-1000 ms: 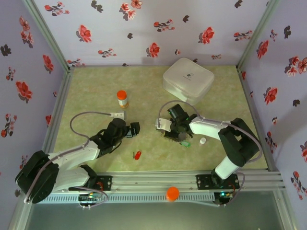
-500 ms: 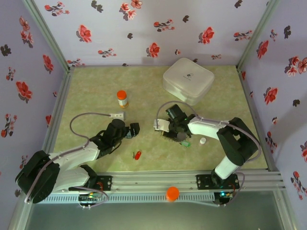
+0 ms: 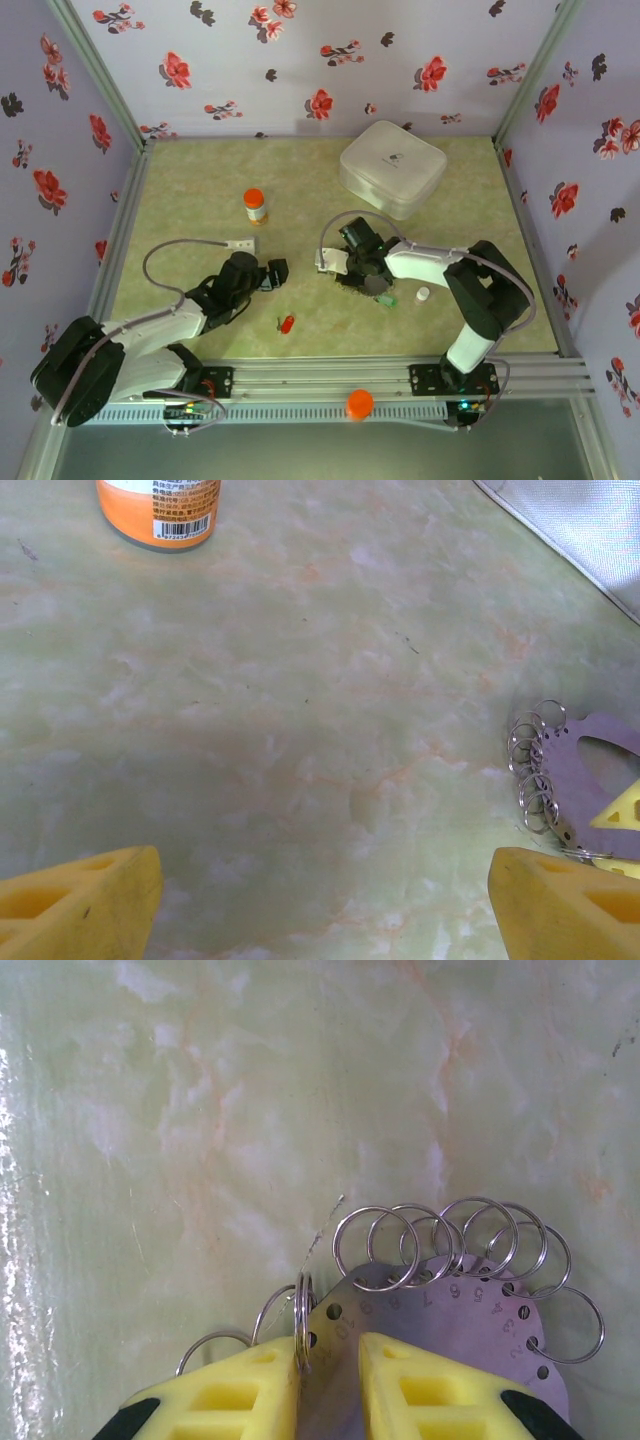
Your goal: Put the keys on the keyring
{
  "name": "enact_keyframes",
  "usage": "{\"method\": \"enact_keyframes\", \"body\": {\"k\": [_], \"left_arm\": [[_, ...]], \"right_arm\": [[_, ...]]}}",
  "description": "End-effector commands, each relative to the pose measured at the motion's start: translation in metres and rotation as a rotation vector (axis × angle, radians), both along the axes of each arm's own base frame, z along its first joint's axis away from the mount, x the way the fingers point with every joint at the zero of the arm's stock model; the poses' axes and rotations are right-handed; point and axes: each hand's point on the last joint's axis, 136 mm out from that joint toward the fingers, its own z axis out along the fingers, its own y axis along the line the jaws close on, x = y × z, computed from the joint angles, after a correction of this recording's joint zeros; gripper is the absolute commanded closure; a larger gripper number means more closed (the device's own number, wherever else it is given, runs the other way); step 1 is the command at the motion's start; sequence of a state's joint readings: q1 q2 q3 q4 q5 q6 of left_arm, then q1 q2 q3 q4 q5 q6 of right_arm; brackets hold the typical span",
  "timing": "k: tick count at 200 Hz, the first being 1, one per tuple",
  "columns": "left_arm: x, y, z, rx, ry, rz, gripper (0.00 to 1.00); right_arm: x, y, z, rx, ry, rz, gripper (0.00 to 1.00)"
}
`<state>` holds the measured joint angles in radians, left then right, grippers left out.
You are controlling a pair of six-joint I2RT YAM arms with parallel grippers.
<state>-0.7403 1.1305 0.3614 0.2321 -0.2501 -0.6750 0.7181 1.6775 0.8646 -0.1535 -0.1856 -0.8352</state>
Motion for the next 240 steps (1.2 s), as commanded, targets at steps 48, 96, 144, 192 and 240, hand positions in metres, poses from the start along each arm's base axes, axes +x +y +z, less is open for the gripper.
{"method": "enact_keyframes", "body": {"k": [48,96,144,192,240], "left_arm": [[-0.001,0.005,0.003,-0.023,-0.012,0.016,0.15],[-0.002,0.006,0.003,-0.023,-0.008,0.018,0.15],[-0.002,0.006,0.004,-0.023,-0.007,0.017,0.15],[-0.007,0.011,0.009,-0.026,-0.011,0.019,0.15],[-0.011,0.008,0.028,0.016,-0.110,-0.074,0.16]], "right_arm": [[-0.001,0.006,-0.002,-0.034,0.001,0.038,0.84],[-0.003,0.010,0.002,-0.015,0.005,0.045,0.83],[-0.003,0.013,0.006,0.000,0.003,0.050,0.90],[-0.005,0.014,0.020,0.029,-0.012,0.047,1.00],[-0.012,0.017,0.064,0.166,-0.055,0.014,1.00]]}}
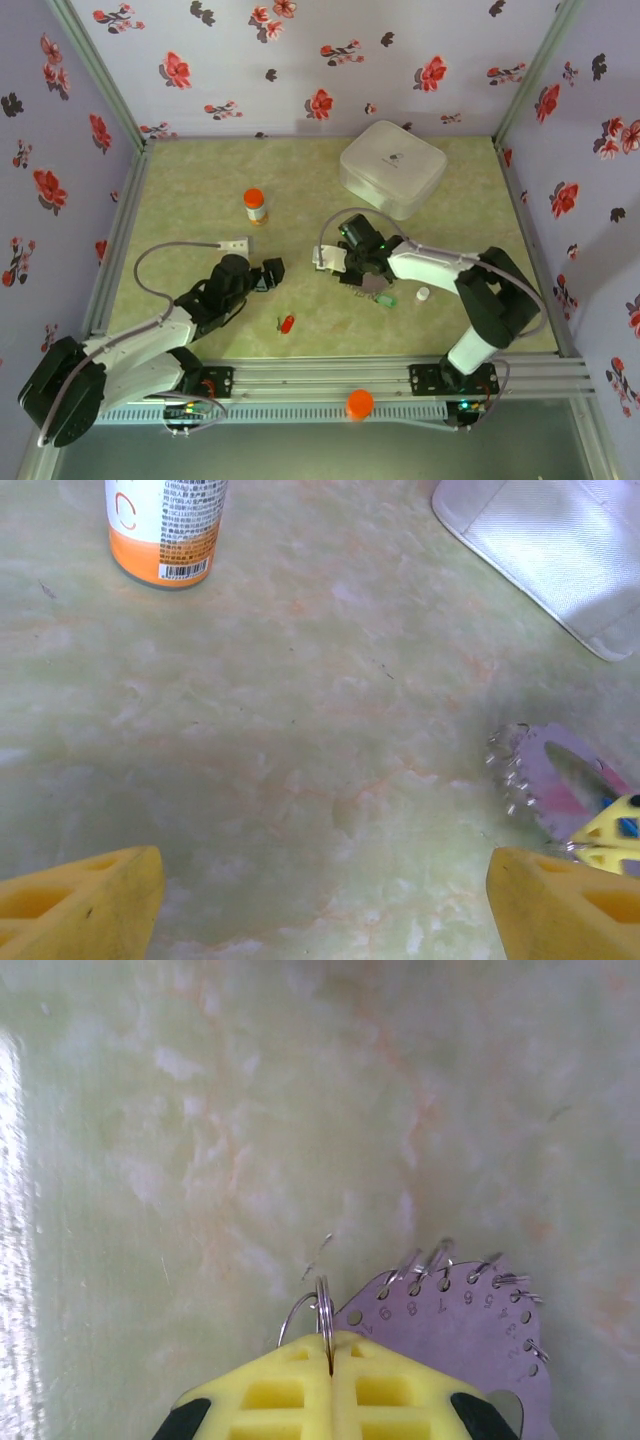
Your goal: Put the keys on the keyring
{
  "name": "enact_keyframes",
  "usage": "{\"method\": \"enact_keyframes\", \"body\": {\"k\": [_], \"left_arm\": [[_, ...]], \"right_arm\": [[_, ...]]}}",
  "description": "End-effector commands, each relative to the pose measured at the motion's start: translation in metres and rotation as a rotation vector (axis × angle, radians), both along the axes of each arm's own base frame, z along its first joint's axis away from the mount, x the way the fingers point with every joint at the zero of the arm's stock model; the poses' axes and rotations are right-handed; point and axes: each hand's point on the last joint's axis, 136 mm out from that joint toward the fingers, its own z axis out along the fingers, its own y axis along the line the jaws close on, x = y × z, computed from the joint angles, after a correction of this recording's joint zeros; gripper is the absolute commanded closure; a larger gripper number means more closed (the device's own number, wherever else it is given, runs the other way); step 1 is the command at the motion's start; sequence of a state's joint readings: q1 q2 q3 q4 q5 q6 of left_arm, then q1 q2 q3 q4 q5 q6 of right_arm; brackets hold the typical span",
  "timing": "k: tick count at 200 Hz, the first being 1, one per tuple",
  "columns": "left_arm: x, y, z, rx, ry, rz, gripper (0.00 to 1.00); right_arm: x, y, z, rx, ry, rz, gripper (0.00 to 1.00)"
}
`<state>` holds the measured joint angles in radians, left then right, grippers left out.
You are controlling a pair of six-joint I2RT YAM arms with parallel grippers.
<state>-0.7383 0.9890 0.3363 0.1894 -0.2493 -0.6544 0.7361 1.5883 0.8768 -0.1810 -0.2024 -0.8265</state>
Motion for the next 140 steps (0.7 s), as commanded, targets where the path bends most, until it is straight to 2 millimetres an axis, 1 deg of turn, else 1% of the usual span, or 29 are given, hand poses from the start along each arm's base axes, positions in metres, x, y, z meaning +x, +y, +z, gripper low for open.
{"method": "enact_keyframes", "body": {"k": [1,19,36,53,65,78,117,140], "left_arm": [[-0.004,0.001,0.006,0.054,-0.053,-0.066,0.16],[-0.005,-0.005,0.020,0.084,-0.122,-0.137,0.17],[-0.006,-0.014,0.034,0.108,-0.186,-0.215,0.21],[-0.008,-0.026,0.045,0.130,-0.237,-0.299,0.27],[-0.009,-0.035,0.052,0.149,-0.259,-0.361,0.31],[-0.011,-0.044,0.058,0.166,-0.281,-0.425,0.36],[-0.017,-0.068,0.073,0.199,-0.355,-0.589,0.50],[-0.023,-0.080,0.078,0.215,-0.405,-0.682,0.55]], "right_arm": [[-0.009,0.007,0.032,0.107,-0.013,-0.004,1.00],[-0.017,0.004,0.047,0.155,-0.012,-0.013,1.00],[-0.024,0.003,0.062,0.206,-0.015,-0.014,1.00],[-0.030,0.006,0.080,0.264,-0.012,-0.005,1.00],[-0.036,0.007,0.089,0.298,0.004,0.006,1.00],[-0.042,0.007,0.098,0.327,0.018,0.015,1.00],[-0.053,0.006,0.113,0.383,0.028,0.029,1.00],[-0.055,0.008,0.119,0.413,0.026,0.038,1.00]]}}
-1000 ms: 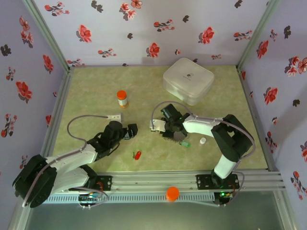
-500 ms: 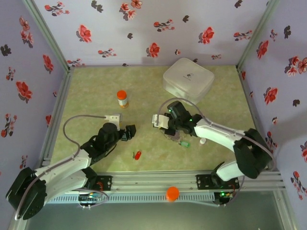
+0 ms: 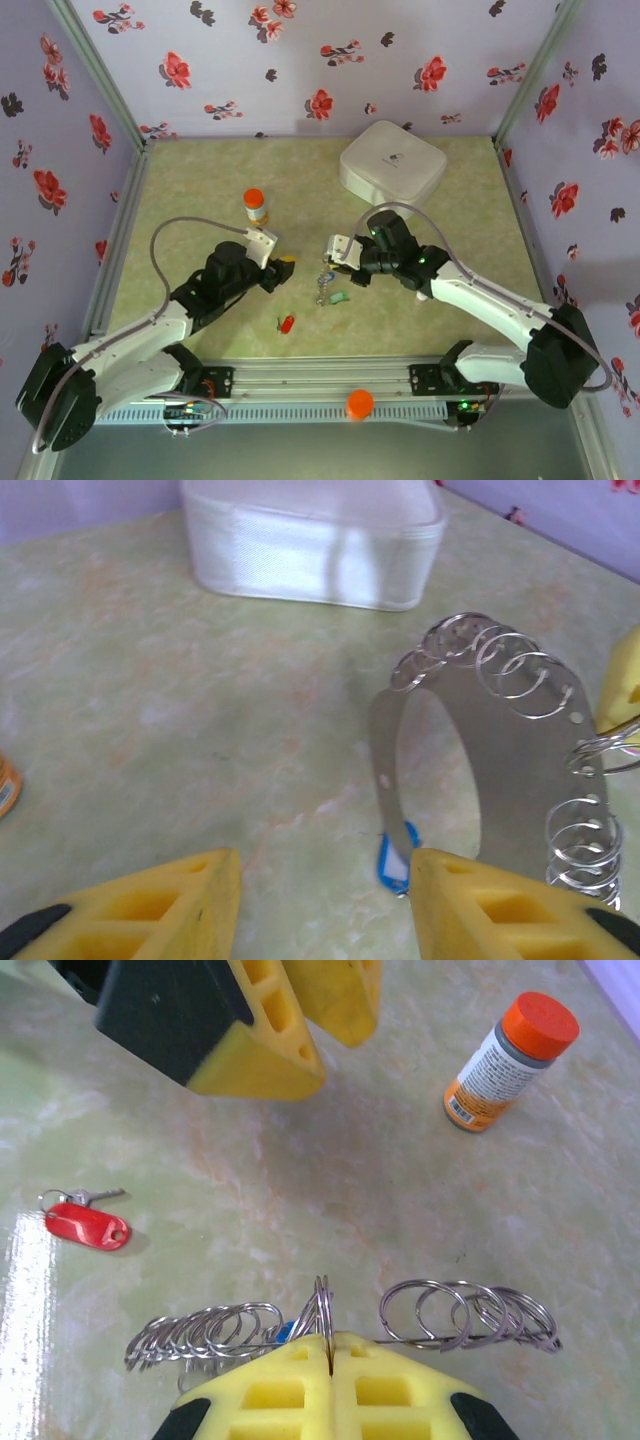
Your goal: Put the keys on the keyring
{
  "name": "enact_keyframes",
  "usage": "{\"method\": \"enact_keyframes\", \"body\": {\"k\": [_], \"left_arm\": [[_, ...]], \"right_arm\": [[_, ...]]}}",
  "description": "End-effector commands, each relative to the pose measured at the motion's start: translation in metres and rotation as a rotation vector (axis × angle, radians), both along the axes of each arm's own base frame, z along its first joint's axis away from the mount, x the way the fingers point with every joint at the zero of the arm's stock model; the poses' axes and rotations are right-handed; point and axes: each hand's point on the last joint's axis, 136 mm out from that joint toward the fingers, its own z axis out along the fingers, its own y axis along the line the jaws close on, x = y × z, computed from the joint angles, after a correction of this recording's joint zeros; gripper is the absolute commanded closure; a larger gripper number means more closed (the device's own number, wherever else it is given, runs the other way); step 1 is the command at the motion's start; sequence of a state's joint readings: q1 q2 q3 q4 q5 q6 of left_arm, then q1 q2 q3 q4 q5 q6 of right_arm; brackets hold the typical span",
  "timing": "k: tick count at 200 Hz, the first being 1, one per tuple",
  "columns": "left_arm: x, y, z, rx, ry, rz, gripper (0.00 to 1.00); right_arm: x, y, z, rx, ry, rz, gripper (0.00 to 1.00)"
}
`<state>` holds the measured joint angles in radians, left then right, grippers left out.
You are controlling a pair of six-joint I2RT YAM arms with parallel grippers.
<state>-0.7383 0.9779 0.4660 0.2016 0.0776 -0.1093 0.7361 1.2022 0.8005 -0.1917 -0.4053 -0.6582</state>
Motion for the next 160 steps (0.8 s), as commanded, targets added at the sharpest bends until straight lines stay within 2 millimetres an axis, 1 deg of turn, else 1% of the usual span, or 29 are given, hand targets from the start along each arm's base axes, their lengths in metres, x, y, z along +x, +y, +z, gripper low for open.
{"method": "enact_keyframes", "body": {"k": [1,22,39,82,94,130,160], "left_arm": [[-0.008,-0.019,0.015,0.029,-0.096,-0.156,0.55],[-0.012,-0.025,0.017,0.028,-0.123,-0.211,0.63],[-0.014,-0.028,0.017,0.026,-0.127,-0.228,0.66],[-0.019,-0.034,0.013,0.010,-0.119,-0.271,0.66],[-0.021,-0.036,0.011,0.008,-0.110,-0.280,0.64],[-0.025,-0.038,-0.003,0.024,-0.071,-0.304,0.62],[-0.036,-0.047,-0.013,0.019,-0.034,-0.389,0.59]], "right_arm": [[-0.010,0.004,0.008,0.057,0.032,0.026,1.00],[-0.011,0.005,0.011,0.065,0.031,0.033,1.00],[-0.010,0.005,0.012,0.066,0.025,0.028,1.00],[-0.009,0.004,0.015,0.067,0.013,0.024,1.00],[-0.009,0.004,0.017,0.071,0.006,0.023,1.00],[-0.009,0.003,0.026,0.094,-0.014,0.020,1.00],[-0.012,0.002,0.030,0.101,-0.015,0.025,1.00]]}}
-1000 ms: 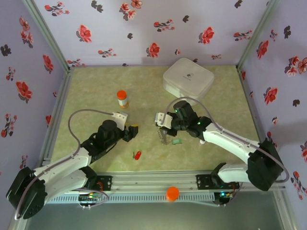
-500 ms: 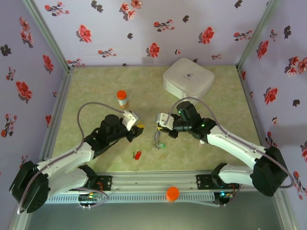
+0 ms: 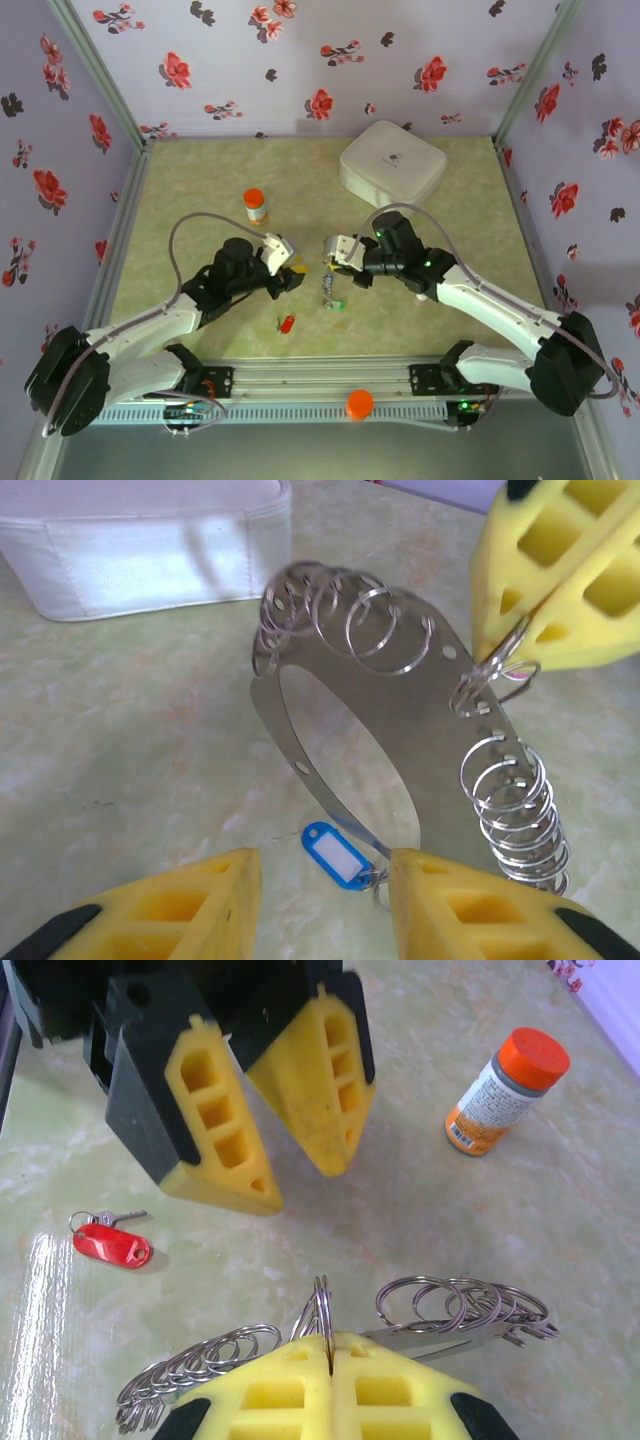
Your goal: Put the keys on the keyring
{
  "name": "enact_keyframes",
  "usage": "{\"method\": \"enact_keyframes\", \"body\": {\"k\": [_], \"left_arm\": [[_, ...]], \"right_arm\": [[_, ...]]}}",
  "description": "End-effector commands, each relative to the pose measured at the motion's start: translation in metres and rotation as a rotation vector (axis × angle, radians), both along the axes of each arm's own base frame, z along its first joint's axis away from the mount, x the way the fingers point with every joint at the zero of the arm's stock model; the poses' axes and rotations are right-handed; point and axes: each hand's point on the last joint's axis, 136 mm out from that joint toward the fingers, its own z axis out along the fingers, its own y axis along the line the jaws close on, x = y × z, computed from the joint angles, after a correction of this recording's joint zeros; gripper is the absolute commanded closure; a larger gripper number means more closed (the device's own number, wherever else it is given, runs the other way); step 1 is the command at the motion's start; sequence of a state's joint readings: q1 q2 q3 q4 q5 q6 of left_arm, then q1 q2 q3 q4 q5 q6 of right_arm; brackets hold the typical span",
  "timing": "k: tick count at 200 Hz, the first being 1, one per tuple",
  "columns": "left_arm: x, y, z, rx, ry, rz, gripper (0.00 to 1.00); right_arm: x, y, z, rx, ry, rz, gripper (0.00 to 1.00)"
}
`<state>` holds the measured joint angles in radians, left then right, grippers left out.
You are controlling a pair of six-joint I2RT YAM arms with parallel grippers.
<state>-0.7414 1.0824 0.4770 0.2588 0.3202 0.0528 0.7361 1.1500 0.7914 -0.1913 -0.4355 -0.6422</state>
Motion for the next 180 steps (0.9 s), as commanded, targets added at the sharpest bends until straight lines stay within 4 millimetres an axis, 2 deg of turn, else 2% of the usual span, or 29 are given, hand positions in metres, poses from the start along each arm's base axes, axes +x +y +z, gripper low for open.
{"method": "enact_keyframes", "body": {"k": [1,39,70,106,123,155,167,173,180], "left_arm": [[-0.012,-0.013,0.000,-0.019,0.001,-0.103,0.59],[-0.025,-0.029,-0.002,-0.057,0.038,-0.225,0.59],[-0.024,-0.031,0.015,-0.116,-0.210,-0.187,0.57],[-0.024,-0.028,0.008,-0.014,-0.399,-0.186,0.57],[-0.018,-0.024,0.015,0.006,-0.521,-0.134,0.59],[-0.015,-0.024,0.021,0.037,-0.622,-0.118,0.60],[-0.013,-0.024,0.033,0.010,-0.660,-0.095,0.60],[-0.014,-0.020,0.026,0.007,-0.636,-0.086,0.59],[-0.014,-0.018,0.028,-0.025,-0.595,-0.078,0.58]], "right_arm": [[-0.004,0.003,0.016,0.054,-0.008,0.011,1.00],[-0.004,0.004,0.018,0.059,-0.014,0.013,1.00],[-0.006,0.004,0.023,0.070,-0.015,0.015,1.00],[-0.008,0.001,0.024,0.064,-0.012,0.010,1.00],[-0.009,0.000,0.025,0.067,-0.011,0.008,1.00],[-0.011,0.000,0.026,0.070,-0.002,0.009,1.00],[-0.011,0.000,0.026,0.070,-0.001,0.010,1.00],[-0.012,0.000,0.026,0.070,0.001,0.013,1.00],[-0.012,0.000,0.027,0.071,0.000,0.013,1.00]]}}
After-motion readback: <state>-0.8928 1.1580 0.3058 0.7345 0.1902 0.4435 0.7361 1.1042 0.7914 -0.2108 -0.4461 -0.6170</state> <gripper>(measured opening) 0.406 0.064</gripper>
